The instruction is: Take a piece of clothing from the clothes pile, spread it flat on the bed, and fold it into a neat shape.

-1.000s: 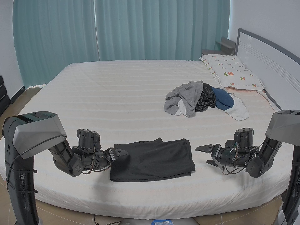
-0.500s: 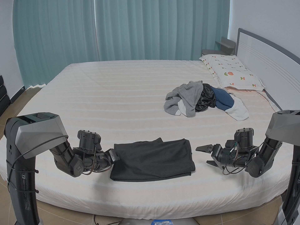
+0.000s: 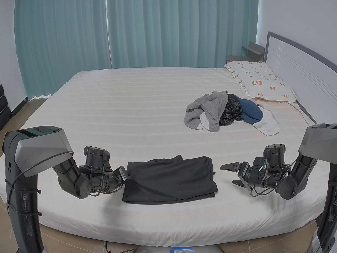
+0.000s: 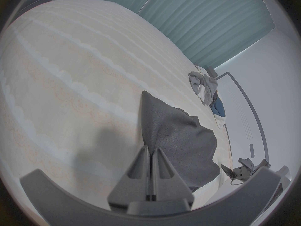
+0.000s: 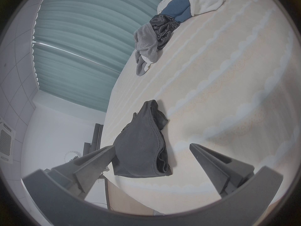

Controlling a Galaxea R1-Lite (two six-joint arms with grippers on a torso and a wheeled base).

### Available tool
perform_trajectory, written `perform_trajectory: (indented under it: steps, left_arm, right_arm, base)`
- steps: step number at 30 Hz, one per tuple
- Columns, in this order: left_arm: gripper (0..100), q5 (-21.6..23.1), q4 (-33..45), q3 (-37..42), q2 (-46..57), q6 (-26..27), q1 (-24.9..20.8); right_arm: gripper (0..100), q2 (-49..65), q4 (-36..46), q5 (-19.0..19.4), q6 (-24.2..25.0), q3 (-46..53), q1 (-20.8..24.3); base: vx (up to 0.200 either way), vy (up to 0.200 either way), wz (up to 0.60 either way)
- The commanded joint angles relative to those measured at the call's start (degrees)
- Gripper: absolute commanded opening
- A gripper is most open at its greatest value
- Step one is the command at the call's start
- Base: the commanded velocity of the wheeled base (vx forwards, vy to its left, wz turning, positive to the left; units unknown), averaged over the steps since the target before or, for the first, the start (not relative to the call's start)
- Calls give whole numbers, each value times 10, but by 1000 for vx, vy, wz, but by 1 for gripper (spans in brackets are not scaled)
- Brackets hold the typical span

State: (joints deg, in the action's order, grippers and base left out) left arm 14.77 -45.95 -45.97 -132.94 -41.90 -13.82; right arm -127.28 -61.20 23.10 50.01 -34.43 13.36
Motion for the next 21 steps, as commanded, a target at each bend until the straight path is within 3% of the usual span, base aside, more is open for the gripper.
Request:
perform_trajectory:
  steps: [1, 6, 15, 21]
  left_arm:
    - [0, 0, -1, -1, 1, -3, 0]
    - [0, 0, -1, -3, 1, -2, 0]
    - [0, -7, -16, -18, -7, -3, 3]
    - [0, -10, -33, -34, -11, -33, 3]
  right_arm:
    - [100, -1, 0, 0, 0, -1, 0]
    - [100, -1, -1, 0, 0, 0, 0]
    - [100, -2, -1, 0, 0, 1, 1]
    - [100, -2, -1, 0, 0, 1, 1]
  base:
    - [-200, 0, 0]
    - [-200, 0, 0]
    - [0, 0, 0]
    - [0, 0, 0]
